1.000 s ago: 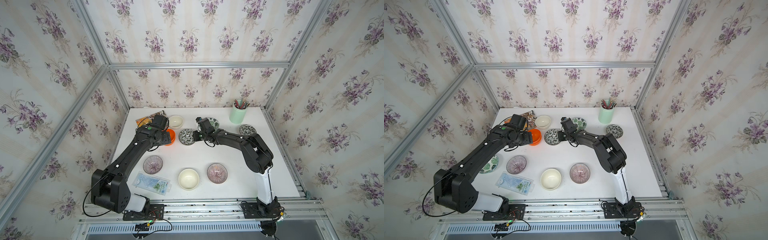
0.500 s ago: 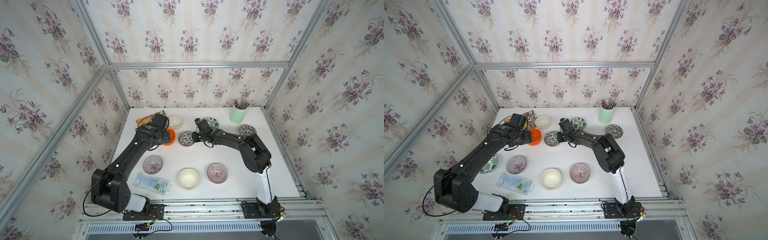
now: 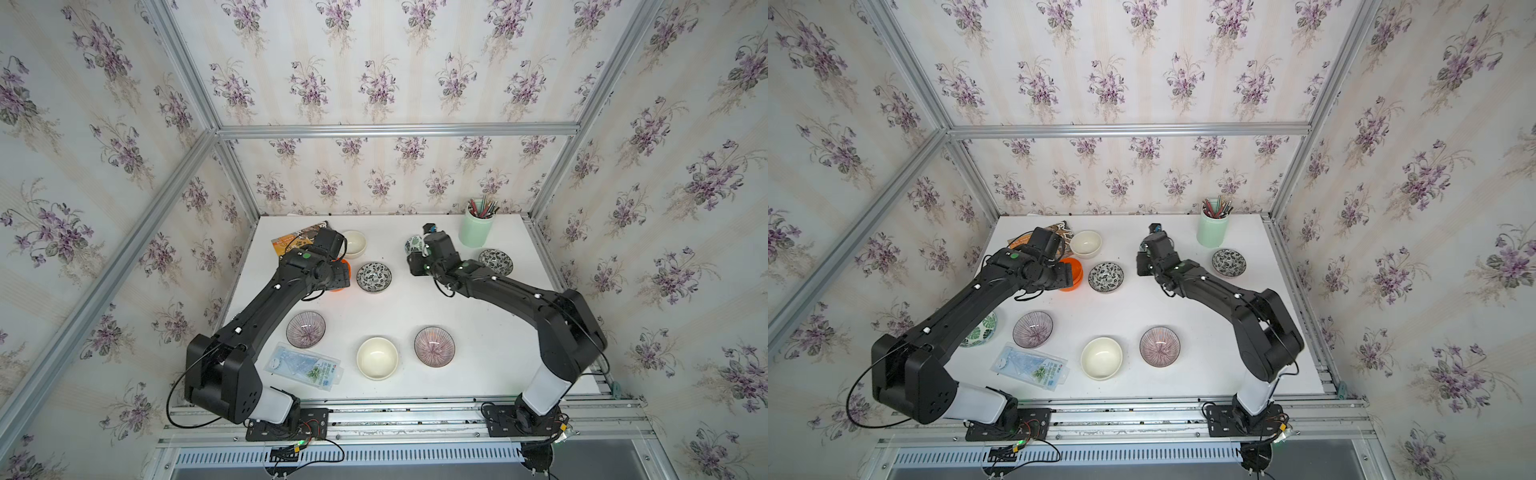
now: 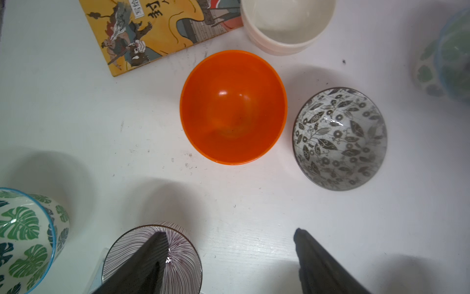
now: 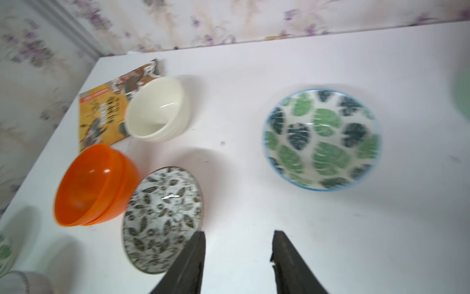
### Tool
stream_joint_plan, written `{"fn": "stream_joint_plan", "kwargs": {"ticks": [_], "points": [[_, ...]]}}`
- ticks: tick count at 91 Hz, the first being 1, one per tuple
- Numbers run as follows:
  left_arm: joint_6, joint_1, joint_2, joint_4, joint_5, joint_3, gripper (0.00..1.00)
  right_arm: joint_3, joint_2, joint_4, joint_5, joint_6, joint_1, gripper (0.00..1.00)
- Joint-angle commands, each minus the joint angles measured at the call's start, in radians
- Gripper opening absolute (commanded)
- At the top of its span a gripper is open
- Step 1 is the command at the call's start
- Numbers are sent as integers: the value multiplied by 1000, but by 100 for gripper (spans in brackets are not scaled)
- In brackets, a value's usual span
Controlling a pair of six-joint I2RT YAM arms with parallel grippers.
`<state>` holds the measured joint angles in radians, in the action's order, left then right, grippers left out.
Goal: Stack the bowls
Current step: Pick up the bowl from the center of the board.
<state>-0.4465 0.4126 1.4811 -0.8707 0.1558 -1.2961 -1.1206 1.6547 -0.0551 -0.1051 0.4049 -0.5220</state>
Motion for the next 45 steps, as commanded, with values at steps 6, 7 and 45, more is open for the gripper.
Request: {"fn": "stream_joint_plan", "kwargs": {"ticks": [6,7,45], "points": [[15,50,45,9,-3,-47,82,193,-171,-52,-23,125,310,50],[15,52,48,11,-3,-49,82,202,-178,-51,-21,130,330,50],[8,82,98,19,3,-77,82,212,-74,-4,119,166,626,51]]}}
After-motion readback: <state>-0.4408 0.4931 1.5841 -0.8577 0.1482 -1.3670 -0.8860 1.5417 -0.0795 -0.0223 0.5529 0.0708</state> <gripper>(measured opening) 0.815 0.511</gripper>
